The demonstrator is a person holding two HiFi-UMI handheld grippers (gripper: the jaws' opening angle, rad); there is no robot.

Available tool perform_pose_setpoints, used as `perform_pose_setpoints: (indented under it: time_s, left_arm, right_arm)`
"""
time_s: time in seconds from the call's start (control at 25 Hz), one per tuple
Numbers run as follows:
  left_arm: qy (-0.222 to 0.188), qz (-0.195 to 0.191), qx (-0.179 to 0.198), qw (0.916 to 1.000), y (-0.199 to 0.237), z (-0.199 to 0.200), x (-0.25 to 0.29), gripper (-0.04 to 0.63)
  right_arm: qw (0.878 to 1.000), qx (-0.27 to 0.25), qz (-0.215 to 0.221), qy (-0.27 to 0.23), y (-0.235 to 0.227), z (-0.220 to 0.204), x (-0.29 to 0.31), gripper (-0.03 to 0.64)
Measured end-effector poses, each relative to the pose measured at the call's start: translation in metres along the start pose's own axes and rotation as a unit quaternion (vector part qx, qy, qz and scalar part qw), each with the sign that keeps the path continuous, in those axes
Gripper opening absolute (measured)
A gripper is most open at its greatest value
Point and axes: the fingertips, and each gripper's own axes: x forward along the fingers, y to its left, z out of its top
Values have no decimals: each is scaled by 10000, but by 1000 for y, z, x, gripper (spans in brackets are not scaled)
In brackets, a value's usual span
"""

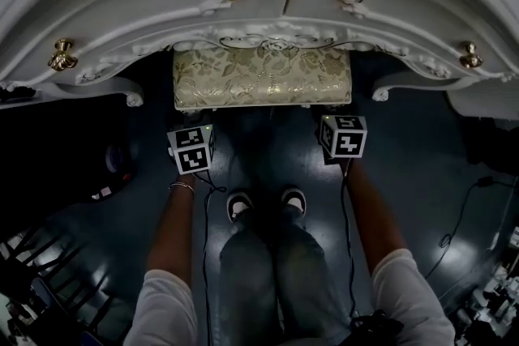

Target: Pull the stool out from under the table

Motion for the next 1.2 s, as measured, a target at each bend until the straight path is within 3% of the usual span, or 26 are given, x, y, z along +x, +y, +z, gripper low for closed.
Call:
perform_pose_setpoints:
  time_s: [0.56, 0.76, 1.0, 1.2]
  left_arm:
    - [260, -242, 188, 9992, -26, -42, -46, 261]
    - [895, -244, 77, 9957, -50, -78, -107, 261]
    - [651, -229, 195, 9974, -52, -85, -101, 261]
    - [763, -289, 161, 9965, -52, -84, -100, 261]
  right_arm:
    - [9985, -13, 30, 539, 8, -58, -53, 259]
    - [9927, 37, 237, 1179, 19, -101, -109, 259]
    - [9953, -62, 164, 953, 17, -110, -104, 259]
    - [9944, -96, 146, 1038, 15, -107, -103, 259]
